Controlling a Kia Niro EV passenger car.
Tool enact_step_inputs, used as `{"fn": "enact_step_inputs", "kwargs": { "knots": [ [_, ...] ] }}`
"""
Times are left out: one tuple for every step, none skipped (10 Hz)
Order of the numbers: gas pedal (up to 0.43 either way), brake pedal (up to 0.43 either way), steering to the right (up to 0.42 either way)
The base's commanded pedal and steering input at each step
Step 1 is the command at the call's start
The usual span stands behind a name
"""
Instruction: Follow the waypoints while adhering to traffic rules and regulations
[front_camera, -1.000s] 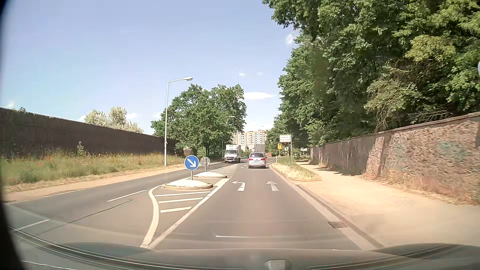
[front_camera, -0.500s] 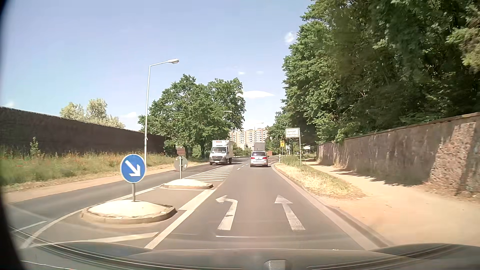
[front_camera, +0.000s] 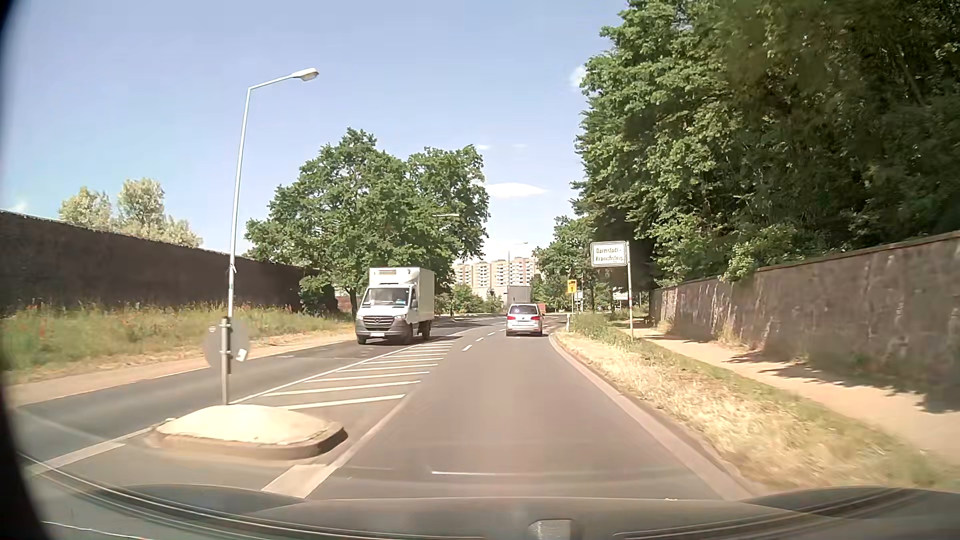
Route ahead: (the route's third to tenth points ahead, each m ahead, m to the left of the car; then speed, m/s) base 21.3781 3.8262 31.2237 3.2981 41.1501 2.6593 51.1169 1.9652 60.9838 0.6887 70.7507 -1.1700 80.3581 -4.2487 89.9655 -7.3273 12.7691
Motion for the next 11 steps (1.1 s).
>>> {"fn": "enact_step_inputs", "kwargs": {
  "knots": [
    [0.079,0.03,0.0],
    [0.079,0.03,0.0],
    [0.079,0.03,0.001],
    [0.079,0.03,0.001],
    [0.079,0.03,0.001],
    [0.079,0.03,0.001],
    [0.079,0.03,0.001],
    [0.059,0.03,0.001],
    [0.047,0.03,0.001],
    [0.047,0.03,0.005],
    [0.047,0.03,0.009]
  ]
}}
